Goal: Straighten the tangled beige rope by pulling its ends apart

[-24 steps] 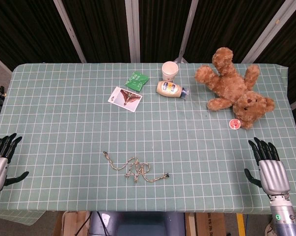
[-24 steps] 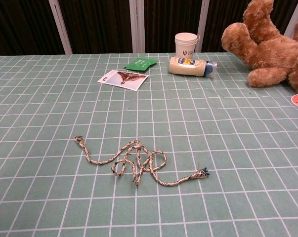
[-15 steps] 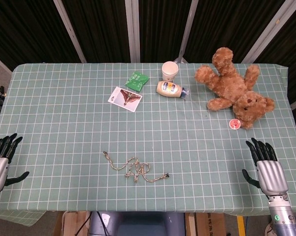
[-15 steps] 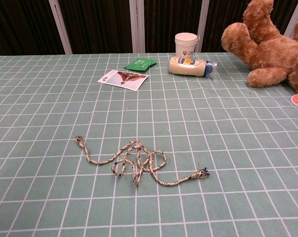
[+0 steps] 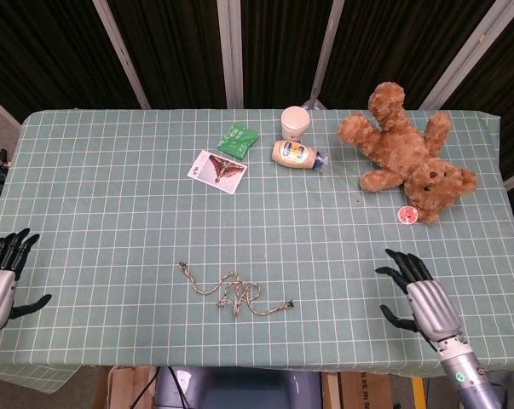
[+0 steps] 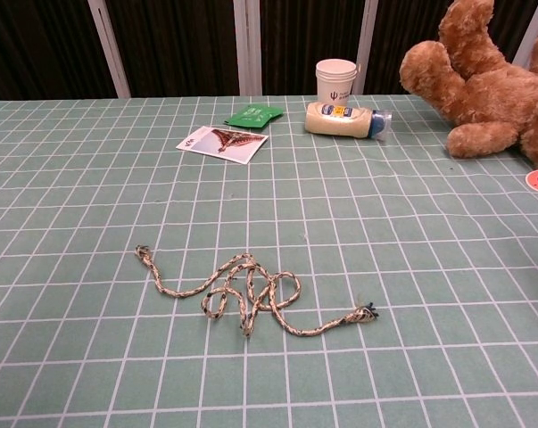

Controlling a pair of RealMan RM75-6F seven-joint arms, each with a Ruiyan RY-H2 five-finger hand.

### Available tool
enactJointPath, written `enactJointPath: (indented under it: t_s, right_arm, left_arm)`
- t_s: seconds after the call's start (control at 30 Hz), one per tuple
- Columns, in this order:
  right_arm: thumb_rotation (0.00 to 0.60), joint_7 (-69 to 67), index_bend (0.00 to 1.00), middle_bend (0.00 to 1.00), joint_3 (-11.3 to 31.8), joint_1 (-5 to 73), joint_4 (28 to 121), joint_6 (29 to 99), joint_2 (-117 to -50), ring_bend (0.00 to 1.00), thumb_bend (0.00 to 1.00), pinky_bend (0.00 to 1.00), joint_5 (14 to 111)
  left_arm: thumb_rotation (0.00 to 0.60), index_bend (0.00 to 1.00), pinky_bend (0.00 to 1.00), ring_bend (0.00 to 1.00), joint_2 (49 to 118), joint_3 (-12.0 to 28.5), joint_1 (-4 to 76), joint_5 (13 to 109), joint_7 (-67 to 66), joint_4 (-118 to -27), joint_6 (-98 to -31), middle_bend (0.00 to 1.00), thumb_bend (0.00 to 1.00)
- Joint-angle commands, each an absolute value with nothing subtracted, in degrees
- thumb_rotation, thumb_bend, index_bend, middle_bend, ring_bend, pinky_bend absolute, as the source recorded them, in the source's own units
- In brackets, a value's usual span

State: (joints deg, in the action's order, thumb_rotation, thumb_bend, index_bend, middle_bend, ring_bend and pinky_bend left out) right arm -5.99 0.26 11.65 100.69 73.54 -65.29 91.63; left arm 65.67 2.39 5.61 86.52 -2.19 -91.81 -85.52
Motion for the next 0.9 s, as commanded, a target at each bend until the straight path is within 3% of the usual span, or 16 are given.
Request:
enactJointPath:
  t_s: [0.03,0.43,0.9]
  right_arm:
    - [0.600,-4.93,0.41,0.13,-0.30,13.50,102.40,71.40,-66.79,0.00,0.35,0.00,93.30]
    - [0.600,4.37,0.46,0.14,-0.04,17.85,105.85,64.51,-77.27,0.00,0.35,0.00,92.18]
    - [0.600,14.36,0.48,0.14,3.45,21.02,102.39,60.92,-88.82,0.00,0.35,0.00,82.09]
  left_arm:
    - [0.600,0.00,0.00,0.00,65.82,2.51,5.77,86.42,-2.60,-91.72,-85.40,0.00,0.01]
    - [0.600,0.00,0.00,0.00,65.76,3.19,6.19,86.38,-2.24,-91.85,-85.62,0.00,0.01]
    - [0.600,0.00,0.00,0.00,65.77,3.56,6.59,85.85,-1.87,-91.60,-85.22,0.00,0.01]
